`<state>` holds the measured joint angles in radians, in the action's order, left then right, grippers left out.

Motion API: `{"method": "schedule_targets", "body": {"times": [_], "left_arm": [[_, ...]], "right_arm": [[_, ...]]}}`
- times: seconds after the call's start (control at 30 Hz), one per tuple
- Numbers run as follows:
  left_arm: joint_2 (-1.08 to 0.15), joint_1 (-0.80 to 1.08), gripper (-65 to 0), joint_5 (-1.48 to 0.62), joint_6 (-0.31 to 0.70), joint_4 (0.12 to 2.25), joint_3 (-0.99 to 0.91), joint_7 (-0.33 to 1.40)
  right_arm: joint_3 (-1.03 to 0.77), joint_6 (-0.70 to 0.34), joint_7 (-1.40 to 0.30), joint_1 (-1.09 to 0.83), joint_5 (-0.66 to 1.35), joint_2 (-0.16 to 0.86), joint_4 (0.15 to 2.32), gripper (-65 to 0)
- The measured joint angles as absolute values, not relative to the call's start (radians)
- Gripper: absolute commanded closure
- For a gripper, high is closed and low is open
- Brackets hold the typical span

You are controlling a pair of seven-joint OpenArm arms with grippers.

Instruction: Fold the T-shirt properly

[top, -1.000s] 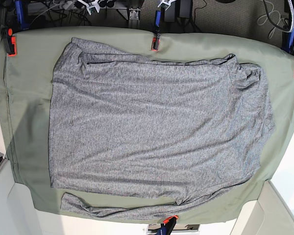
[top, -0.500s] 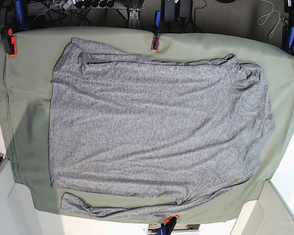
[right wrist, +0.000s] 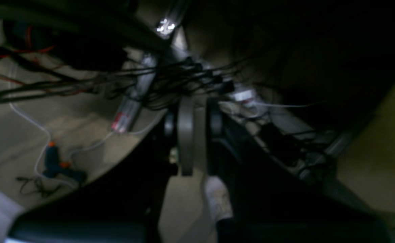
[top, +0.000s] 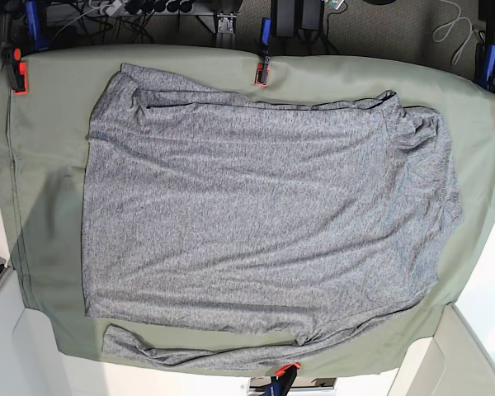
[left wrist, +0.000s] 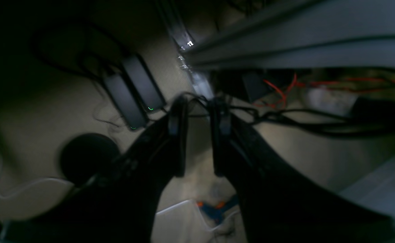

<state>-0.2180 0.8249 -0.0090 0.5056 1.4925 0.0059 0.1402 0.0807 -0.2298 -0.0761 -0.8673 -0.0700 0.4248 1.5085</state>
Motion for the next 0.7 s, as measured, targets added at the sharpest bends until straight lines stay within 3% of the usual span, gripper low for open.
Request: {"method": "schedule_targets", "body": {"times": [0.4, 0.53, 0.7], "left_arm": [[-0.323, 0.986, -12.1, 0.048, 0.514, 1.935, -0.133, 0.291], [-0.389, 1.024, -12.7, 0.046, 0.574, 2.061, -0.207, 0.287], [-0.489, 1.041, -25.8, 0.045, 0.575, 2.123, -0.257, 0.288]], "right_arm": [[-0.088, -0.243, -0.106, -1.015, -0.068, 0.558, 1.882, -5.8], [-0.12, -0.28, -0.154, -0.996, -0.069, 0.596, 1.989, -6.4], [-0.118, -0.393, -0.197, -0.889, -0.068, 0.618, 2.093, -14.7]]}}
